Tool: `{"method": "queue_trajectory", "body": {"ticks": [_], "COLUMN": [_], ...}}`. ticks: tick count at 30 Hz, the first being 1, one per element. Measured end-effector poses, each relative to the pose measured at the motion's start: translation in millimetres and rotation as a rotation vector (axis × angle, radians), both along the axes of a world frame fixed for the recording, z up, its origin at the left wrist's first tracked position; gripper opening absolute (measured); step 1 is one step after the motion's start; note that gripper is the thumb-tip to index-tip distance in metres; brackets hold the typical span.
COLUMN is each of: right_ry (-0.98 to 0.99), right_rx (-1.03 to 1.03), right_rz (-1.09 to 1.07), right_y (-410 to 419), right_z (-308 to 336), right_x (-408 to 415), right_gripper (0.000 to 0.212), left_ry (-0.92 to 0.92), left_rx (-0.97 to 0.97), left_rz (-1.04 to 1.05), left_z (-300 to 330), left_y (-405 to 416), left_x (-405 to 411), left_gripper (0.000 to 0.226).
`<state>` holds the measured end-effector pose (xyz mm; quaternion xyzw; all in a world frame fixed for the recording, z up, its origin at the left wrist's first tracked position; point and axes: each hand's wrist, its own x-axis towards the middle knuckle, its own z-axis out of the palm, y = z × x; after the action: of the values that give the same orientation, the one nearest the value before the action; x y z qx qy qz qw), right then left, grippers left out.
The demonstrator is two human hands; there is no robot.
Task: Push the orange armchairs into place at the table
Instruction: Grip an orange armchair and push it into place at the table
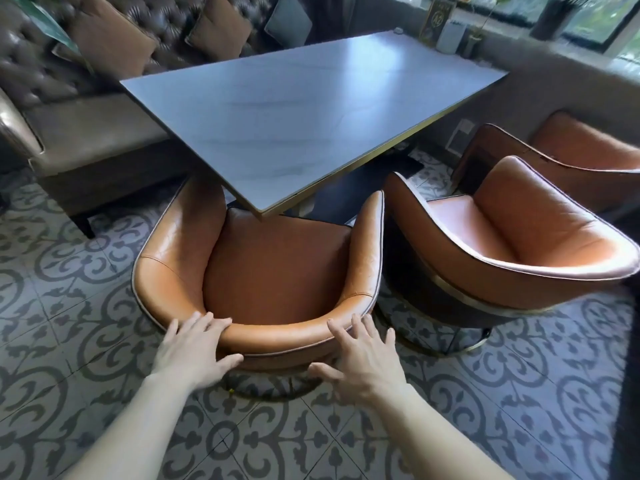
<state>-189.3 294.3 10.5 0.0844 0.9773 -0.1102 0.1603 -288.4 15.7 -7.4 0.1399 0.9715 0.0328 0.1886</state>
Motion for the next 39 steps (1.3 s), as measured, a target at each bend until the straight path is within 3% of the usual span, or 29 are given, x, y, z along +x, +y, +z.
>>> {"method": "queue_trajectory", "body": {"ticks": [12, 18, 24, 31, 39], "right_ry": [-0.069, -0.021, 0.045, 0.082, 0.072], "right_rx": [-0.024, -0.039, -0.006, 0.041, 0.077], "right_rz": [-0.167, -0.249, -0.323, -0.379, -0.379], "right_y": [95, 194, 313, 415, 505], "right_z": [127, 173, 211, 226, 219], "right_x": [70, 138, 217, 258, 226], "right_gripper": [0.112, 0.114, 0.118, 0.118, 0.119], "left_ry": [-0.005, 0.100, 0.216, 0.284, 0.262], "left_rx": [0.074, 0.107, 0.207, 0.199, 0.187], "left_rz": [-0.187, -0.244, -0.271, -0.309, -0.328], "left_z": [116, 171, 218, 241, 222], "left_y": [143, 249, 364, 471, 573], "left_x": [67, 122, 182, 214, 188], "left_gripper": [0.105, 0.114, 0.110, 0.110, 0.114]}}
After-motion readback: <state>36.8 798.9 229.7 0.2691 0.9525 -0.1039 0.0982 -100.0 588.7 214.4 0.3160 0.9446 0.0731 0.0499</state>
